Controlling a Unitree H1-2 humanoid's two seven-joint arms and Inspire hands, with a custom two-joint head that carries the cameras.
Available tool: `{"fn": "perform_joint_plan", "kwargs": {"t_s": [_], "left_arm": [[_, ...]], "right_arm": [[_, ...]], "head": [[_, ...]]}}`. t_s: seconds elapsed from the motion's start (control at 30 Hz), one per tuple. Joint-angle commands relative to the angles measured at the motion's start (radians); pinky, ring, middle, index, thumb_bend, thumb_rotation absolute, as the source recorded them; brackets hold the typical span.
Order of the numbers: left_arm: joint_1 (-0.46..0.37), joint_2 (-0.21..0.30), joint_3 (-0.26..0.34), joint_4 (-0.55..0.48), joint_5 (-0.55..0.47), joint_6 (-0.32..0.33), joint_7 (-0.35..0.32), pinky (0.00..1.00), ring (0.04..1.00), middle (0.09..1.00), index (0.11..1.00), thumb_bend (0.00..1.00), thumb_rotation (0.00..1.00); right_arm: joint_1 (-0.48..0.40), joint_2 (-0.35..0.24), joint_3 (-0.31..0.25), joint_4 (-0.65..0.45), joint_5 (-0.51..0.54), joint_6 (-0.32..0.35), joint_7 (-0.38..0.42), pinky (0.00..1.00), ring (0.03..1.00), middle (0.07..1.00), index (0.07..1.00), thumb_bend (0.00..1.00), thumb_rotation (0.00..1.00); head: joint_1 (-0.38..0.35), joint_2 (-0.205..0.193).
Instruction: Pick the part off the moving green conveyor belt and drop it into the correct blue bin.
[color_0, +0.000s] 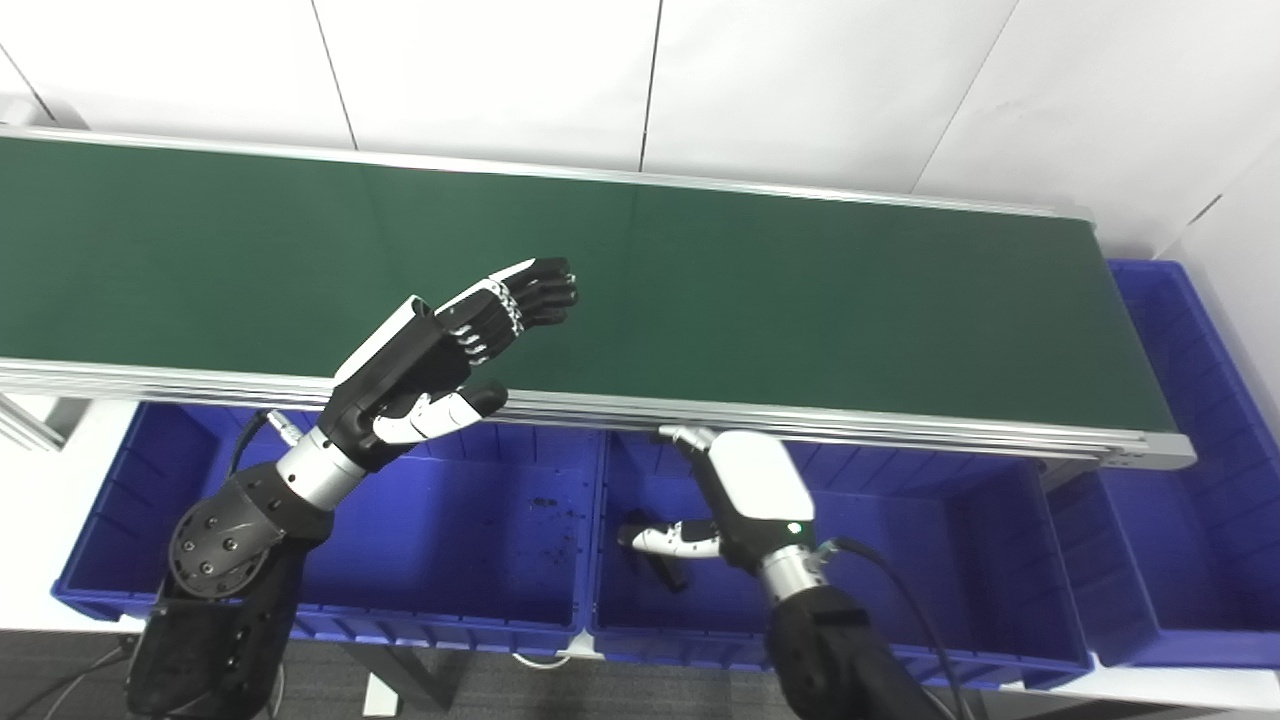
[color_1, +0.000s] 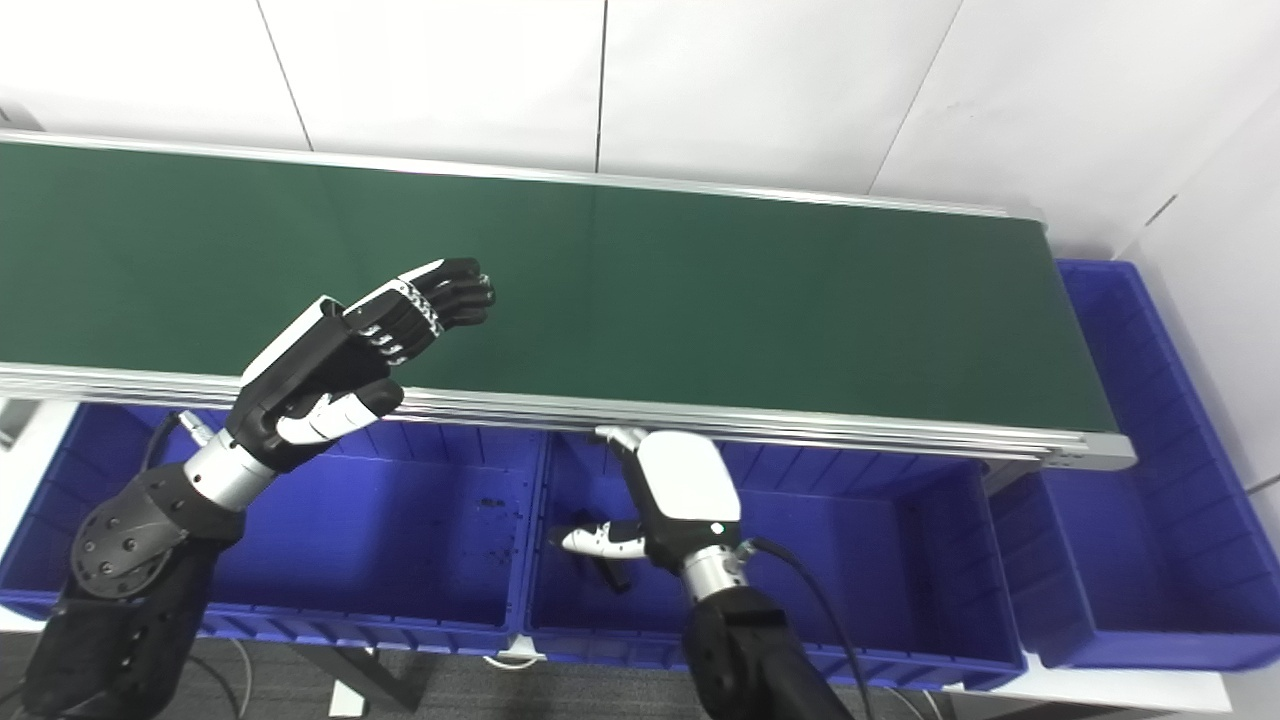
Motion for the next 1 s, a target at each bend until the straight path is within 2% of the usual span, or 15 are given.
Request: {"fn": "perform_joint_plan", "kwargs": {"t_s": [0.0, 0.07, 0.17, 0.3, 0.43, 0.5, 0.53, 0.6, 0.67, 0.7, 0.73, 0.8, 0.83, 0.97], "left_arm": [[-0.023, -0.002, -0.001, -0.023, -0.006, -0.021, 0.006, 0.88, 0.897, 0.909, 0.903, 0.52, 0.57], [-0.026, -0.003, -0.002, -0.017, -0.01, -0.022, 0.003, 0.88, 0.895, 0.91, 0.904, 0.52, 0.56], [-0.028, -0.006, -0.004, -0.014, -0.009, -0.024, 0.004, 0.88, 0.89, 0.905, 0.901, 0.52, 0.56], [-0.03, -0.004, -0.005, -0.008, -0.009, -0.028, 0.001, 0.87, 0.889, 0.907, 0.904, 0.52, 0.56], [-0.026, -0.003, -0.005, -0.006, -0.014, -0.027, -0.002, 0.87, 0.889, 0.906, 0.904, 0.52, 0.56], [-0.023, -0.002, -0.005, -0.005, -0.016, -0.026, -0.003, 0.88, 0.892, 0.907, 0.905, 0.52, 0.56], [-0.02, -0.002, -0.004, -0.006, -0.014, -0.026, -0.002, 0.88, 0.892, 0.907, 0.905, 0.52, 0.56], [-0.014, -0.002, -0.002, -0.004, -0.005, -0.03, 0.003, 0.87, 0.888, 0.905, 0.904, 0.52, 0.56], [-0.01, -0.003, -0.002, 0.002, -0.003, -0.033, 0.004, 0.87, 0.885, 0.903, 0.901, 0.53, 0.56], [-0.007, -0.004, -0.003, 0.006, -0.001, -0.036, 0.005, 0.87, 0.885, 0.902, 0.899, 0.54, 0.56], [-0.006, -0.005, -0.004, 0.009, 0.002, -0.039, 0.005, 0.86, 0.886, 0.901, 0.898, 0.54, 0.57], [-0.002, -0.004, -0.006, 0.018, 0.011, -0.047, 0.007, 0.86, 0.886, 0.901, 0.898, 0.55, 0.57], [0.0, -0.004, -0.006, 0.022, 0.016, -0.053, 0.008, 0.86, 0.886, 0.902, 0.898, 0.54, 0.57], [0.013, 0.004, -0.011, 0.044, 0.055, -0.082, 0.012, 0.85, 0.89, 0.913, 0.902, 0.56, 0.61]], "right_arm": [[0.023, 0.004, -0.017, -0.091, -0.008, 0.017, 0.014, 0.61, 0.705, 0.764, 0.762, 0.62, 0.51], [0.057, 0.009, -0.036, -0.162, 0.001, 0.012, 0.025, 0.54, 0.64, 0.699, 0.732, 0.62, 0.49], [0.103, 0.018, -0.062, -0.25, 0.026, -0.017, 0.017, 0.49, 0.582, 0.641, 0.699, 0.62, 0.45], [0.143, 0.034, -0.086, -0.314, 0.067, -0.052, 0.007, 0.45, 0.519, 0.575, 0.653, 0.61, 0.39], [0.181, 0.04, -0.102, -0.371, 0.108, -0.123, -0.041, 0.43, 0.489, 0.548, 0.621, 0.6, 0.33], [0.206, 0.044, -0.11, -0.391, 0.149, -0.166, -0.059, 0.45, 0.513, 0.572, 0.633, 0.59, 0.3], [0.223, 0.045, -0.115, -0.4, 0.182, -0.191, -0.065, 0.54, 0.616, 0.66, 0.688, 0.59, 0.33], [0.245, 0.039, -0.122, -0.402, 0.25, -0.241, -0.063, 0.66, 0.744, 0.783, 0.783, 0.57, 0.43], [0.254, 0.034, -0.129, -0.388, 0.303, -0.282, -0.057, 0.73, 0.808, 0.852, 0.842, 0.57, 0.5], [0.257, 0.032, -0.133, -0.375, 0.325, -0.304, -0.057, 0.77, 0.856, 0.902, 0.888, 0.57, 0.58], [0.259, 0.031, -0.137, -0.363, 0.341, -0.323, -0.058, 0.79, 0.878, 0.924, 0.909, 0.57, 0.62], [0.261, 0.03, -0.145, -0.339, 0.361, -0.358, -0.061, 0.8, 0.889, 0.935, 0.92, 0.56, 0.65], [0.261, 0.03, -0.149, -0.328, 0.368, -0.374, -0.062, 0.82, 0.907, 0.949, 0.935, 0.56, 0.73], [0.249, 0.04, -0.159, -0.292, 0.413, -0.415, -0.05, 0.86, 0.932, 0.967, 0.952, 0.55, 0.89]], "head": [[-0.001, 0.003], [-0.001, 0.003], [-0.003, 0.005], [-0.002, 0.004], [-0.002, 0.002], [-0.002, 0.003], [-0.002, 0.002], [0.0, 0.001], [0.001, -0.001], [0.003, -0.001], [0.004, 0.0], [0.001, -0.001], [0.001, -0.001], [0.007, -0.003]]}}
